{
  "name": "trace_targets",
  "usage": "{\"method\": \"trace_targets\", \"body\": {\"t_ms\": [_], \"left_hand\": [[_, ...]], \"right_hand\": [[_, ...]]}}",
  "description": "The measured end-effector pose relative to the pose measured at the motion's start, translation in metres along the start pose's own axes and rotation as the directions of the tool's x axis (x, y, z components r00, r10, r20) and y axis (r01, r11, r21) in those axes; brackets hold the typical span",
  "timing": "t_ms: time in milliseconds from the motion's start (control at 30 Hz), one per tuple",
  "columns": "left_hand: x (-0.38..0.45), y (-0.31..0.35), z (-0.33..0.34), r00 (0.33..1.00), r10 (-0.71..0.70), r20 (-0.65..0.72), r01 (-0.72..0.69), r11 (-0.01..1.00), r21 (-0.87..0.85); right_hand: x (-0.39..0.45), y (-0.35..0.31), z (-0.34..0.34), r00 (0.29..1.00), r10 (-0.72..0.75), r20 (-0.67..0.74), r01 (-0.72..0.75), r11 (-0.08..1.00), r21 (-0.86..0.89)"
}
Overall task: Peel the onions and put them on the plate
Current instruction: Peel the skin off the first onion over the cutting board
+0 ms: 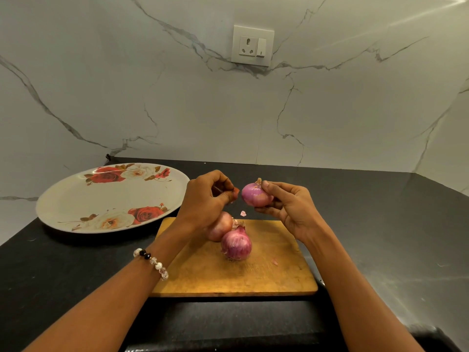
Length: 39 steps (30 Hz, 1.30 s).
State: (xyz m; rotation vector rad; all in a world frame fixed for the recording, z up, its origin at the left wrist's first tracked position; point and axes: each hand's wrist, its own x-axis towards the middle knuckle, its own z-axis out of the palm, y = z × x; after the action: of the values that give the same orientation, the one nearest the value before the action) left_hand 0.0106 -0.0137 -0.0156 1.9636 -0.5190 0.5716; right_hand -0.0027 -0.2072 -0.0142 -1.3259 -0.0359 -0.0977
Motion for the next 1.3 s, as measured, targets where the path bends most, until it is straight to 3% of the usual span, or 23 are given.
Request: {"method": "trace_targets", "body": {"t_ms": [100,233,400,800,1300], "left_hand": [[0.000,0.000,-0.002,0.999,0.019,-0.034,-0.019,1.000,0.004],[-0.002,0.003,-0.001,0.992,0.116,0.058,-0.117,0.993,0.009],[-0.003,0.004,0.005,0.979,0.196,0.064,-0.199,0.979,0.052],[-0.005,0.004,0.012,0.968,0.223,-0.112,-0.216,0.973,0.076],[-0.003,0.002,0.010,0.969,0.224,-0.107,-0.216,0.973,0.084]], "right_hand": [[0.000,0.000,0.000,0.999,0.017,-0.032,-0.016,1.000,0.020],[-0.001,-0.001,0.002,0.999,0.038,-0.037,-0.037,0.999,0.033],[-0.005,-0.005,0.005,0.995,0.084,0.045,-0.088,0.991,0.104],[-0.011,-0.009,0.013,0.984,0.146,0.106,-0.164,0.967,0.193],[-0.012,-0.009,0.015,0.978,0.180,0.110,-0.197,0.966,0.169]]}}
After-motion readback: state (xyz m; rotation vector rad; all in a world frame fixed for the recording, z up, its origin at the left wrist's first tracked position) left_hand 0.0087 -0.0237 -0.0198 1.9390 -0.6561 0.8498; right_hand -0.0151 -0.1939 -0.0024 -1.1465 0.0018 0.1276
